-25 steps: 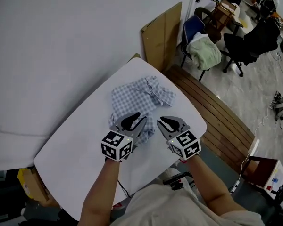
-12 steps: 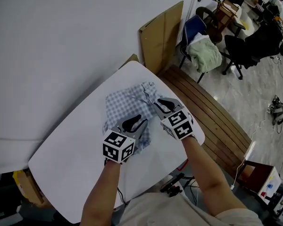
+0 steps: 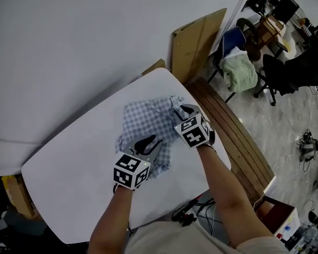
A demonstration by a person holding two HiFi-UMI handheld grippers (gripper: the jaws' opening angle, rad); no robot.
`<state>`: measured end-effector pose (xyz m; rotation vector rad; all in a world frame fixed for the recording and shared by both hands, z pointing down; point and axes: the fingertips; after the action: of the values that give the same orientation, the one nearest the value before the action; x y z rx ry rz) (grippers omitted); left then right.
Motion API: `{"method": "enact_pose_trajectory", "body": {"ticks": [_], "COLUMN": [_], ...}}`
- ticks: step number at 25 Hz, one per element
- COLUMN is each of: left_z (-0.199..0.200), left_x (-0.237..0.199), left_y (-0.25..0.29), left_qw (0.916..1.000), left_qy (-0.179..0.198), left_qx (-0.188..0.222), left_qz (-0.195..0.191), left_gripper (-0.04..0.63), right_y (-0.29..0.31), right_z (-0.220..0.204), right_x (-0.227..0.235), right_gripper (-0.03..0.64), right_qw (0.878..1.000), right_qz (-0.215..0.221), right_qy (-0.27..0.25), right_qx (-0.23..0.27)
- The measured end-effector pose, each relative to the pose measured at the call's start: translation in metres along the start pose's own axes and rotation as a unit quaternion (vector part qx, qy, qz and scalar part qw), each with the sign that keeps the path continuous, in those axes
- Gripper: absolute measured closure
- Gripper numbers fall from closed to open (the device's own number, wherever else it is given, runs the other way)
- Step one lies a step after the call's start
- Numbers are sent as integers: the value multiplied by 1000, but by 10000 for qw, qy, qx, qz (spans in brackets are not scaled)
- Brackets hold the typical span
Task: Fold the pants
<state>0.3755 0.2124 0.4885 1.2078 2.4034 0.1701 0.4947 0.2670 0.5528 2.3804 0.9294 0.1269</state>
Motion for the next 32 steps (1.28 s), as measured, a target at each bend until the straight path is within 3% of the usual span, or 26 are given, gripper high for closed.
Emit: {"method": "enact_pose_trajectory", "body": {"ticks": [4,7,11,16,22,24,28,32], "left_z": [-9,-14,-17,-16,-14,-15,-16,-16], "left_x": [-5,-7,-12,-11,-11,-13,-19,-14], "left_y": [-1,-3,-8,-15,-25,-28,-30,-29], "left_qw": [9998,9996,9991,9982,9976,9974,9959,9954], "left_qy": [-151,-237,-386,-538,-611,-633,-767,-813], "left_qx": [9,19,98,202,247,279,396,447], "left_qz": [89,116,154,190,198,196,257,246], "left_gripper": [476,476,476,476,476,476,476,476], "right_y": [13,18,15,29,53,51,33,-6], "right_z": [-5,-2,13,41,11,11,36,51], "right_x": [-2,5,26,47,13,8,13,21], "right_gripper": [488,577,591,592,591,589,506,492], "right_qw": [9982,9966,9997,9926,9954,9949,9864,9795], "right_qz": [31,-99,-226,-78,329,346,537,533], "right_qy": [-502,-723,53,1154,784,886,1547,1883], "right_qx": [-321,-395,-67,375,-434,-341,167,478]}}
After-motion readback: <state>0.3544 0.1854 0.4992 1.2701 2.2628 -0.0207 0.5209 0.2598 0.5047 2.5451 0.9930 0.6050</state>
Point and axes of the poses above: the fingertips, and each gripper's own axes: y forward along the fingers, x to its right, z out of its top, and after that the axes turned 15 degrees about x, right-handed
